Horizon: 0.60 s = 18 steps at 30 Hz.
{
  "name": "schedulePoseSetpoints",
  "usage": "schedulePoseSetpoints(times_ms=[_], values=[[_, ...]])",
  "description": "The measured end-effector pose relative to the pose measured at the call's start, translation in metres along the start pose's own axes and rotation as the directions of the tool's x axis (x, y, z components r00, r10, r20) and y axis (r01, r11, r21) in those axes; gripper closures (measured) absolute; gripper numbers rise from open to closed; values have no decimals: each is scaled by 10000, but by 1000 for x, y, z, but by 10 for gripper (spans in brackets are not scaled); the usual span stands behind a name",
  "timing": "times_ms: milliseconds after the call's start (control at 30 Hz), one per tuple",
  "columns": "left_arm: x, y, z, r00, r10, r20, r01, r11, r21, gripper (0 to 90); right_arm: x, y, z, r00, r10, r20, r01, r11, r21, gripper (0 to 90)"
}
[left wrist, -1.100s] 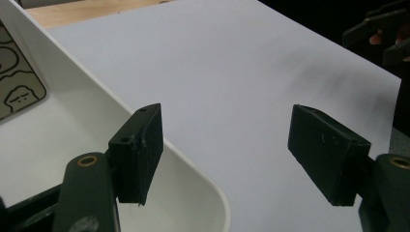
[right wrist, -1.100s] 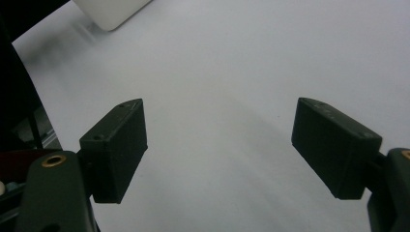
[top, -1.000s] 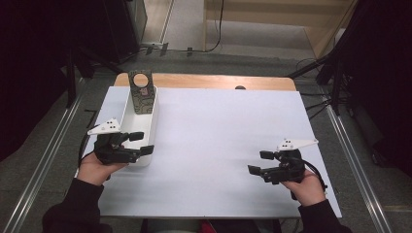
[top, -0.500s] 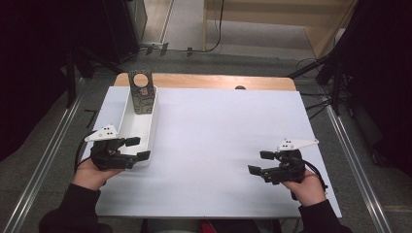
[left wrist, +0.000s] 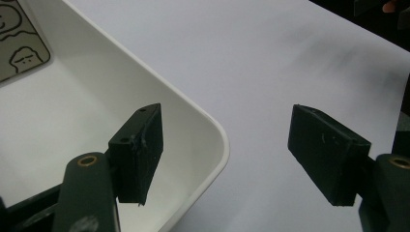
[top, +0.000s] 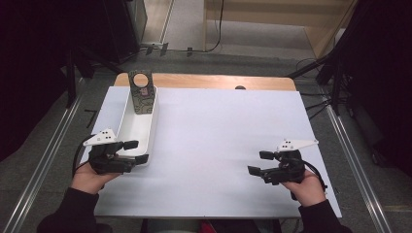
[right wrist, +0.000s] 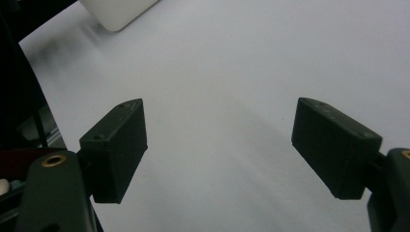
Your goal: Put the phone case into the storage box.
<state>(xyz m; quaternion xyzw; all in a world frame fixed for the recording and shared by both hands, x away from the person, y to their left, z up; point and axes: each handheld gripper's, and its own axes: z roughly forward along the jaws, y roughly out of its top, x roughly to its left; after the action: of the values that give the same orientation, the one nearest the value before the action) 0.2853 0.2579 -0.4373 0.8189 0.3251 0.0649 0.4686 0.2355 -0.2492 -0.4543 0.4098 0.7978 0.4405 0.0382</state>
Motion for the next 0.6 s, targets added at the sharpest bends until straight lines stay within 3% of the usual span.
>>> schedulePoseSetpoints(times_ms=[600], values=[[0,-6,-3,9999,-91,-112,92,9999,124,280,1,1,2,9999,-123,-86,123,9999,35,192]])
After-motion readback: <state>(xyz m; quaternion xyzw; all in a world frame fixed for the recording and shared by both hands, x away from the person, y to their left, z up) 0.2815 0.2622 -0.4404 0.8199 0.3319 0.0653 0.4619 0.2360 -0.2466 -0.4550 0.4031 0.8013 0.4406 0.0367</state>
